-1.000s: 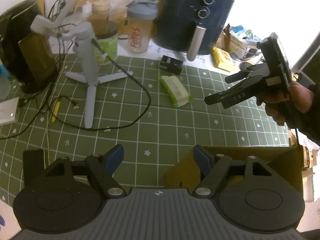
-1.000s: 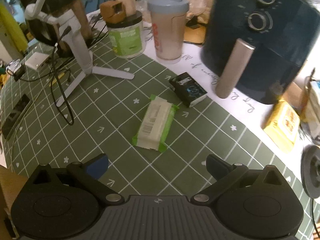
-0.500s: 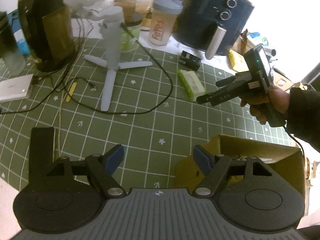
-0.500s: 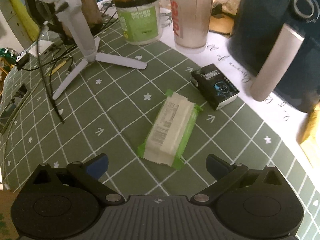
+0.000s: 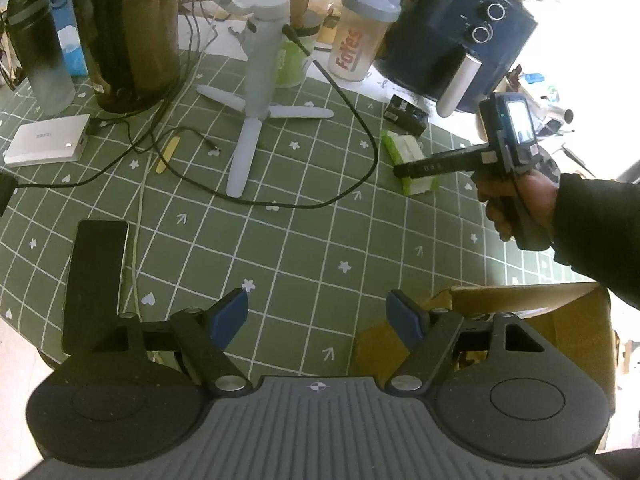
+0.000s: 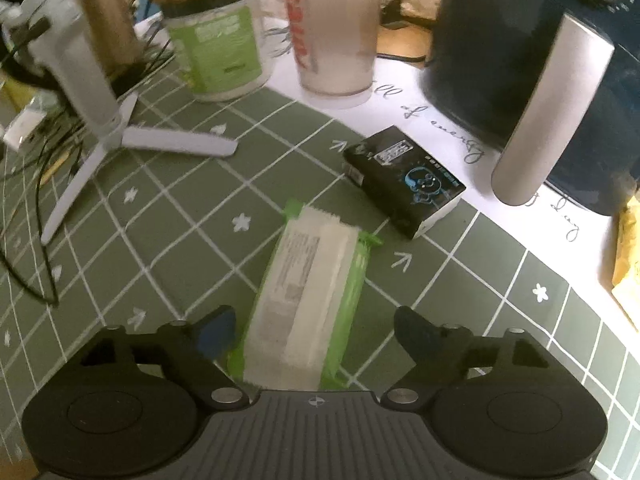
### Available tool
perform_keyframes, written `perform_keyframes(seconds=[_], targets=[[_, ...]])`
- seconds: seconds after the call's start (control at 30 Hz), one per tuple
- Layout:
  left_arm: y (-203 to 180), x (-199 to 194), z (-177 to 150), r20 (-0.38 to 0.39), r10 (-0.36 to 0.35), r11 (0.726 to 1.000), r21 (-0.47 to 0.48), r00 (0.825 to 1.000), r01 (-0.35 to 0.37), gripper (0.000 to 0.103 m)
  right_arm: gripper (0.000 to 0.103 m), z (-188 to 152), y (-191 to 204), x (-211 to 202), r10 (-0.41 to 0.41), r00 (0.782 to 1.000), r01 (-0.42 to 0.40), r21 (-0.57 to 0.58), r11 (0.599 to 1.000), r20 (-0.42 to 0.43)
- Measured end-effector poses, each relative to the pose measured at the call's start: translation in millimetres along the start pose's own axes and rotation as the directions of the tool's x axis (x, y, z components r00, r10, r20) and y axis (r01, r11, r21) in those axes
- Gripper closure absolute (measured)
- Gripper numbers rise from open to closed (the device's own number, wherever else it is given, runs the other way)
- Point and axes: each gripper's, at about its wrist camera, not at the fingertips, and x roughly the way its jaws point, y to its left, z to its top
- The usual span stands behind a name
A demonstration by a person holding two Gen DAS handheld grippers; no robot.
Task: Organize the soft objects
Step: 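Move the right gripper down toward the green-wrapped wipes pack, then close the right gripper on the wipes pack and lift it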
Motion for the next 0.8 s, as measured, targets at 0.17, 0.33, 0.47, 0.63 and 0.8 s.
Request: perform_keyframes(seconds=[0.17,0.33,0.47,0.63,0.8], targets=[[-1,1,1,0.001,-0.004,1.0,0.003,1.0,0.004,0.027,0.046,3,7,2,-0.004,1.0,0.004,-0.023,1.0,-0.005],[-4,0,3,0.009,-0.005,1.0,0.019,1.0,0.005,0.027,0.049,4,9,0,-0.019,0.999,0.017,-0.047,0.999,-0.036],[-5,0,8,0.02,-0.005,0.999,0.032,1.0,0.004,0.027,0.05,3,9,-10,-0.013,0.999,0.01,-0.066,0.998,-0.046],[-7,0,15,0.034,-0.01,0.998,0.059,0.999,0.008,0.027,0.05,2,6,-31,0.027,0.999,-0.03,-0.075,0.997,-0.036],[-11,0,25,0.049,-0.027,0.995,0.092,0.998,0.022,0.027,0.05,0,0,-60,0.044,0.999,-0.044,-0.063,0.997,-0.001]])
